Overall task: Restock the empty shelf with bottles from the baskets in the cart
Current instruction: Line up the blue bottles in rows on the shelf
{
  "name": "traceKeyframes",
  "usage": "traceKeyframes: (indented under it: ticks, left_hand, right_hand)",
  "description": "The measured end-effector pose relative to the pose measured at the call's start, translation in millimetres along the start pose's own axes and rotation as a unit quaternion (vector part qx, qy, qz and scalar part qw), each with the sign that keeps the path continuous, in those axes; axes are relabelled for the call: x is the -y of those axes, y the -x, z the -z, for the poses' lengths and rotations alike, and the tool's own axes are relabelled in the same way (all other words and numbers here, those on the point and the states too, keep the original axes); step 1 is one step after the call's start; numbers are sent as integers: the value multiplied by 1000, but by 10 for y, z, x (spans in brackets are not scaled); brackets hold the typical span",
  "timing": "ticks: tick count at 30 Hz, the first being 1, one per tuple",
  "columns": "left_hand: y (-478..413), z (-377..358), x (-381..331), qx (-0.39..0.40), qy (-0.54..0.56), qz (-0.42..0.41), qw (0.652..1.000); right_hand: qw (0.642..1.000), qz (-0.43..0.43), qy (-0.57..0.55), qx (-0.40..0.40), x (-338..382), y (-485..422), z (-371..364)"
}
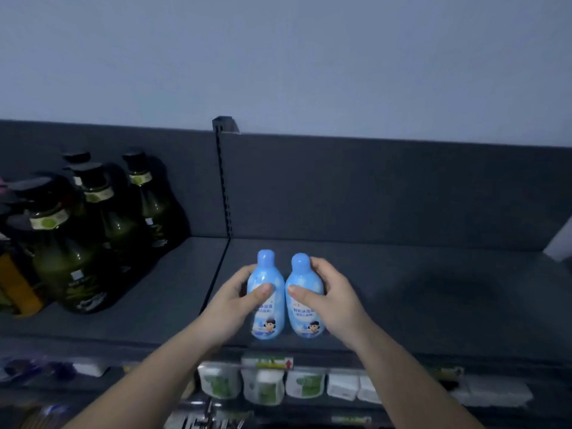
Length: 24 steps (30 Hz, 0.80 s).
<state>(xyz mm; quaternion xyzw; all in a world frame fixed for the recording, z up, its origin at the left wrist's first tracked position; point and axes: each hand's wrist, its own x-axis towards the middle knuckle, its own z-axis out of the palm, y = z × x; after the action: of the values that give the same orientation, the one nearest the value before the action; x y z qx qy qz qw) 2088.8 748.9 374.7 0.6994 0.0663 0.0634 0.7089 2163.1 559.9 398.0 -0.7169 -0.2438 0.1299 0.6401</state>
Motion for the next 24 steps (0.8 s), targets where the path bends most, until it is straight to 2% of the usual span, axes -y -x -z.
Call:
traceKeyframes:
  ticks: [3,9,14,19,24]
  left_hand:
    - [-402,235,72,4,-70,-30,997]
    - [-1088,603,269,41,-162,-75,983]
    - [-1496,852,342,61,-169,-90,980]
    - [-1850,993,368,59,-197,-101,973]
    - [-2045,1012,427,39,-197,-96,975]
  right_hand:
    - [996,7,85,1,-112,-380,-9]
    - [988,2,155,-25,-346,-890,-112]
    - [985,11,152,-79,-572,-1224,-202]
    - [971,-6,225,-81,-589,-1512,-118]
    - [966,12,242,-96,-662,-1740,-87]
